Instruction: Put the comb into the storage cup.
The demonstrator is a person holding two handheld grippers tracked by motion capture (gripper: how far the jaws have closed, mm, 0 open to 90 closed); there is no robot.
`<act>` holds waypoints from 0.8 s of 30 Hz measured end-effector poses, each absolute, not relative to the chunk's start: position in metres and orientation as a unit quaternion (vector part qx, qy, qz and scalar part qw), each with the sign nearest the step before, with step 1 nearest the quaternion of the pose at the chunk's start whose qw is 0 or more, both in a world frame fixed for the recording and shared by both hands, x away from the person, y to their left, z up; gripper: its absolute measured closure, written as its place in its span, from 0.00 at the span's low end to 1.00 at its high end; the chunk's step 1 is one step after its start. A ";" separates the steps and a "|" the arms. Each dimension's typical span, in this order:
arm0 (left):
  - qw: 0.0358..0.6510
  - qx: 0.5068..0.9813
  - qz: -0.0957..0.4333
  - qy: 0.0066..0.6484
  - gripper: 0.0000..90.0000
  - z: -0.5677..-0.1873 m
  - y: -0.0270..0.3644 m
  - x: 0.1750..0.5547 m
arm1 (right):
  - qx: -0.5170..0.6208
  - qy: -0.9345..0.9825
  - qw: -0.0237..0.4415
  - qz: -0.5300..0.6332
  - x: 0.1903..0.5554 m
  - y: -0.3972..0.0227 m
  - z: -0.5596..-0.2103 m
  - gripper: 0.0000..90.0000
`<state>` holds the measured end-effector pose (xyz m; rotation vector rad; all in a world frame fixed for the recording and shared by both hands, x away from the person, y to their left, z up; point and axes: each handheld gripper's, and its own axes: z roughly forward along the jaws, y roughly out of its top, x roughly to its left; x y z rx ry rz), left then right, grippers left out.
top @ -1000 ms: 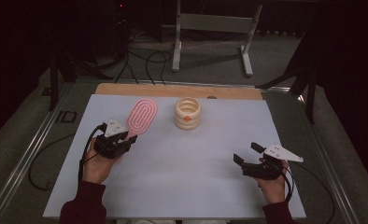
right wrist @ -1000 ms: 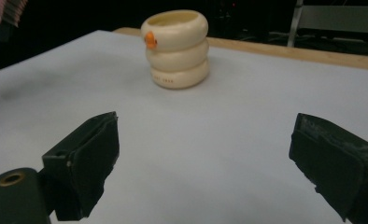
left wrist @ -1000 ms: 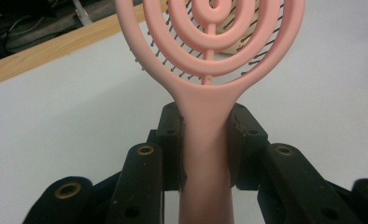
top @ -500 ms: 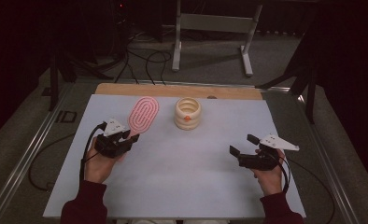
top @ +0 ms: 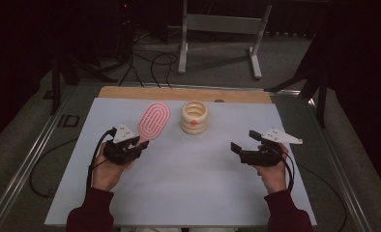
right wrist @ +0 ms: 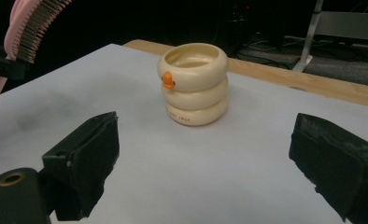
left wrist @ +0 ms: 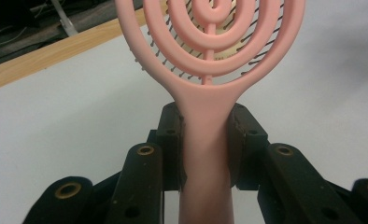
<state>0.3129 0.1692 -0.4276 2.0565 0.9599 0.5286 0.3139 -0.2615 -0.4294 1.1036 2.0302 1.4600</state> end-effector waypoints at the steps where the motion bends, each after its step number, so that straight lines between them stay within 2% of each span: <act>1: 0.394 0.811 0.208 0.378 0.78 -0.428 0.168 0.313 | 0.396 0.726 0.200 0.525 0.315 -0.260 -0.428 0.10; 24: 0.403 0.813 0.210 0.365 0.78 -0.427 0.157 0.310 | 0.368 0.743 0.154 0.537 0.335 -0.216 -0.419 0.09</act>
